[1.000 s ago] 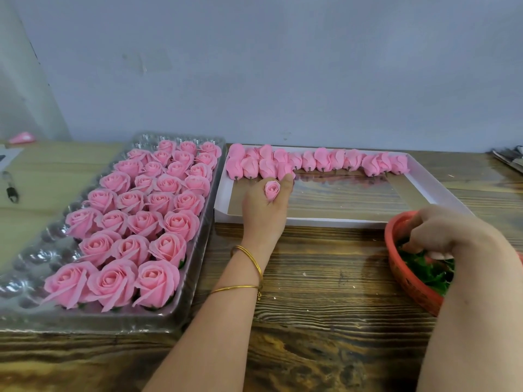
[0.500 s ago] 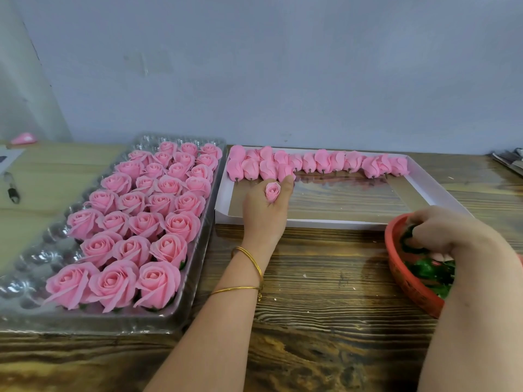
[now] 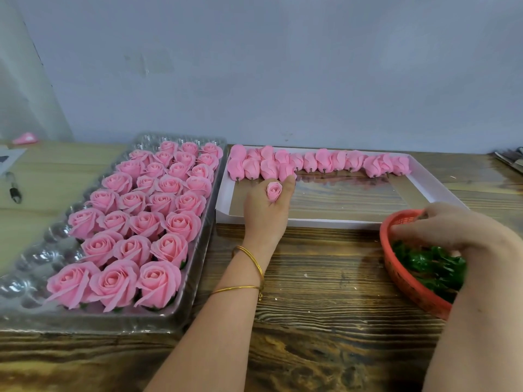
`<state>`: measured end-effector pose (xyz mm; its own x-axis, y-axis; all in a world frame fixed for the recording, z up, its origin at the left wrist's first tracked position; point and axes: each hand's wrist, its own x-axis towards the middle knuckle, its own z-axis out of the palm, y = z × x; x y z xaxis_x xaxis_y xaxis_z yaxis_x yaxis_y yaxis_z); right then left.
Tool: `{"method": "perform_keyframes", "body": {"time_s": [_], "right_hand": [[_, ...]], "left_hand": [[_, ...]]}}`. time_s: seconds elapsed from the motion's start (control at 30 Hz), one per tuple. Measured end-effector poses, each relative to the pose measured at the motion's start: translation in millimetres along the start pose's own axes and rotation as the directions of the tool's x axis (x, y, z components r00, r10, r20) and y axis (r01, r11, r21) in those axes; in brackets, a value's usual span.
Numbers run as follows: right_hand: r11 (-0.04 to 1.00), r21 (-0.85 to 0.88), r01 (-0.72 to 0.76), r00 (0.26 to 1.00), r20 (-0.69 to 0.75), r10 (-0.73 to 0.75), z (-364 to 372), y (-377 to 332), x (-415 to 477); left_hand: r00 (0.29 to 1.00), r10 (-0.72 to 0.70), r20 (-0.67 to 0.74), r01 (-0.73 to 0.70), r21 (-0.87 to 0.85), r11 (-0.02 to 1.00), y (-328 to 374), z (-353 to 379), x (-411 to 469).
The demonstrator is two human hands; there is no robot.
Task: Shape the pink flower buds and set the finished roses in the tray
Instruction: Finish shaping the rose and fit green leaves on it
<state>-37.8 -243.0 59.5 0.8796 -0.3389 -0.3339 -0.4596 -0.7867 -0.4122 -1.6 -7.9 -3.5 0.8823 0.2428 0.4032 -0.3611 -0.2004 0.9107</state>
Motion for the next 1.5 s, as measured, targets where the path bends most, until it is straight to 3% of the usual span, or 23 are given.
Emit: {"method": "perform_keyframes", "body": {"time_s": [0.1, 0.23, 0.3, 0.43, 0.57, 0.67, 0.8, 1.0, 1.1, 1.3, 1.5], "right_hand": [[0.999, 0.045, 0.011, 0.994, -0.11, -0.006, -0.4, -4.5, -1.1], [0.923, 0.37, 0.106, 0.977, -0.212, -0.027, -1.1, -13.0, 5.6], [0.874, 0.449, 0.185, 0.966, -0.246, -0.079, 1.8, -21.0, 3.7], [0.679, 0.629, 0.379, 0.924, -0.296, -0.241, 14.4, -40.4, -4.9], [0.498, 0.747, 0.441, 0.886, -0.273, -0.375, 29.1, -60.2, -10.2], [0.347, 0.856, 0.383, 0.885, -0.233, -0.402, 43.0, -76.0, -10.3], [0.134, 0.97, 0.201, 0.906, -0.132, -0.402, 62.8, -92.4, -7.3], [-0.029, 0.999, 0.029, 0.904, -0.039, -0.425, 82.7, -100.1, -2.6], [-0.033, 0.999, 0.023, 0.885, -0.036, -0.465, 87.4, -99.9, -0.8], [0.148, 0.976, 0.157, 0.863, -0.063, -0.5, 91.5, -93.6, 1.8], [0.176, 0.962, 0.208, 0.852, -0.089, -0.516, 92.8, -92.9, 2.5]], "left_hand": [[1.0, -0.005, 0.0, 0.005, 0.005, 1.0, -0.6, 0.5, 0.3], [1.0, -0.011, 0.007, 0.011, 0.009, 1.0, -0.3, 0.4, 0.2], [1.0, -0.015, 0.007, 0.015, 0.011, 1.0, 0.2, 0.4, 0.1], [1.0, -0.016, -0.003, 0.016, 0.001, 1.0, 1.6, 0.0, -0.5], [1.0, -0.007, -0.006, 0.007, -0.021, 1.0, 2.4, 0.0, -1.0], [1.0, -0.014, 0.01, 0.014, -0.016, 1.0, 1.7, -0.2, -0.6], [0.999, -0.041, 0.022, 0.042, -0.047, 0.998, -1.4, 0.3, 1.9], [0.995, -0.094, 0.028, 0.097, -0.161, 0.982, -3.5, -1.1, 1.3], [0.993, -0.116, 0.005, 0.115, -0.213, 0.97, -2.8, -1.7, 2.1], [0.974, -0.224, -0.007, 0.21, -0.325, 0.922, 2.3, -3.9, 5.2], [0.946, -0.323, 0.023, 0.299, -0.446, 0.844, 9.0, -7.5, 6.6]]}}
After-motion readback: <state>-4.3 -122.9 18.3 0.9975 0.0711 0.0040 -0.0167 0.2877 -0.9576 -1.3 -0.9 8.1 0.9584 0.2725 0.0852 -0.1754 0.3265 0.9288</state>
